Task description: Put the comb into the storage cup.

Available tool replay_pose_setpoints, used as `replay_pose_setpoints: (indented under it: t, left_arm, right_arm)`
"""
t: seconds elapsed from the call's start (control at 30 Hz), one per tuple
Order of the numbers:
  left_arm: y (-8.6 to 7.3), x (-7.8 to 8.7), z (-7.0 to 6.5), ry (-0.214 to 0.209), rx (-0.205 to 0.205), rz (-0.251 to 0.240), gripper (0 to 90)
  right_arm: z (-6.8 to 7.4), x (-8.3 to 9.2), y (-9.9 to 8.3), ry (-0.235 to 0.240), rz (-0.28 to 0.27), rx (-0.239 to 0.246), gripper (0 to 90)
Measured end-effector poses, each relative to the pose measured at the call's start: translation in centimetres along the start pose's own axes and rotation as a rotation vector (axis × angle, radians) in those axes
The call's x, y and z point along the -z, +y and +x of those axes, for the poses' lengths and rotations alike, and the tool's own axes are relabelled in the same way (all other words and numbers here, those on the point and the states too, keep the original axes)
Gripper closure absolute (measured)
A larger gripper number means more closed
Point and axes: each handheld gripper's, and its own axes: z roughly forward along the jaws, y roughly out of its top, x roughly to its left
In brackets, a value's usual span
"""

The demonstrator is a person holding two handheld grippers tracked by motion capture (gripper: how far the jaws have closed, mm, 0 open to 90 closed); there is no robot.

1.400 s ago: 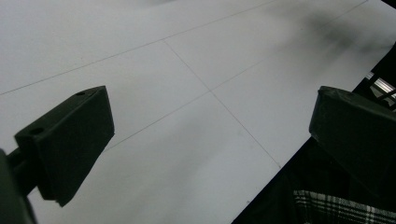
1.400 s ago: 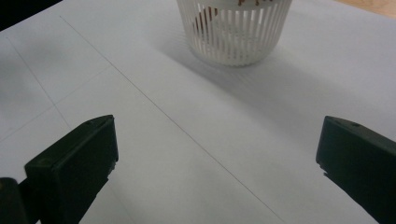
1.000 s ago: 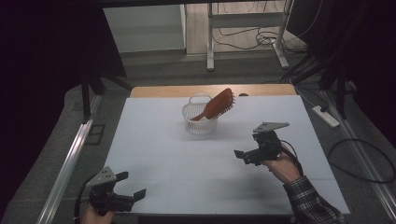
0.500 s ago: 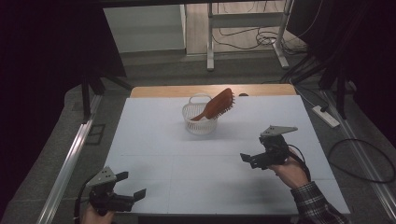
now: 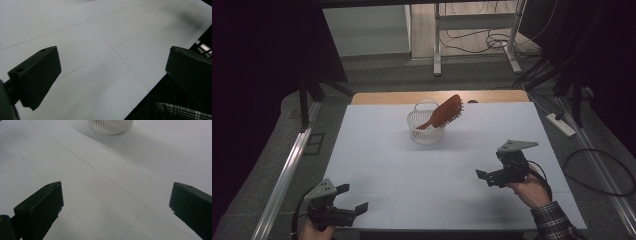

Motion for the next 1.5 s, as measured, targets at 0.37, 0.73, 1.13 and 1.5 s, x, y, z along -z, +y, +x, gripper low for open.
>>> replay_pose_setpoints:
  t: [0.37,0.73,1.13,1.5]
  left_arm:
    - [0.0,0.0,0.0,-0.001,0.002,-0.001,0.5]
    - [0.0,0.0,0.0,-0.002,0.003,-0.002,0.6]
    - [0.0,0.1,0.0,0.001,0.009,-0.007,0.4]
    - [0.0,0.1,0.0,0.008,0.012,-0.011,0.0]
  right_arm:
    - [-0.2,0.9,-1.1,-0.009,0.009,-0.006,0.0]
    - [-0.8,2.1,-2.3,-0.027,0.022,-0.014,0.0]
    - [-1.1,3.4,-3.6,-0.058,0.026,-0.029,0.0]
    - [-1.3,4.5,-4.8,-0.083,0.029,-0.046,0.0]
